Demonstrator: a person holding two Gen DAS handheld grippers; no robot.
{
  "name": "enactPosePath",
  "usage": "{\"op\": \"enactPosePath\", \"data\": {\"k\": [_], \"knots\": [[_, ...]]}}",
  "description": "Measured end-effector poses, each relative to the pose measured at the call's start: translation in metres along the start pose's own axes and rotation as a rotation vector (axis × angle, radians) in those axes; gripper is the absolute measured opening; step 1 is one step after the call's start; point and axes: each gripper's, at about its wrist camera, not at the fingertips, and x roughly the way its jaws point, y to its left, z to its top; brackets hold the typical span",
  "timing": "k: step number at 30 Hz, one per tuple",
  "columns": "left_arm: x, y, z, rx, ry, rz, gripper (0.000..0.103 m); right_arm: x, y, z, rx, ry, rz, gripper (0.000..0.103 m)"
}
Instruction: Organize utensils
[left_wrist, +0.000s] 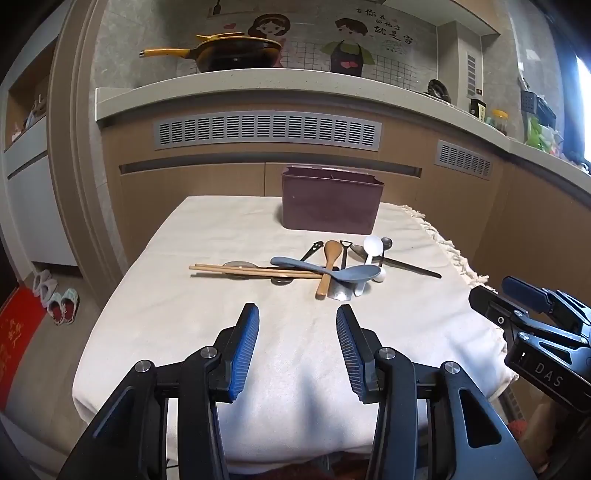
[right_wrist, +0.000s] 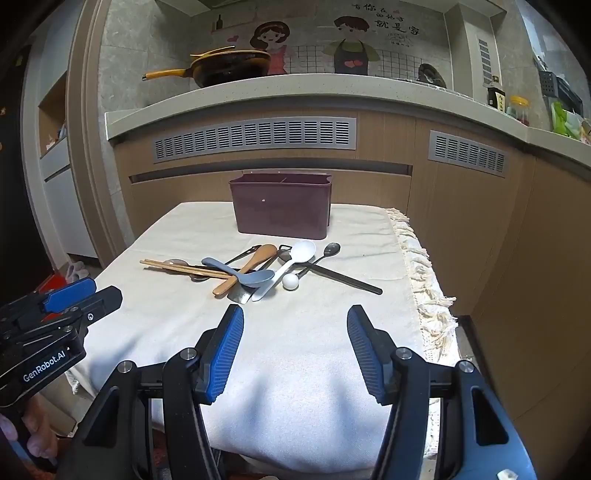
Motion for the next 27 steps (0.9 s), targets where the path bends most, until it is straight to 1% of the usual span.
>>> {"op": "enactPosePath", "data": {"k": [12,27], "knots": [[0.0031,0.0065,-0.0019,-0.013,0.018,0.008,0.045,-0.0016,0.0008,0.0,-0.01,-0.001,0.005,0.056],[0.0071,0.0035,-0.0044,-0.016,0.026,0.009,0.045,-0.0019,0.0039,0.0011,-0.014,0.003,0.001,0.056]]}}
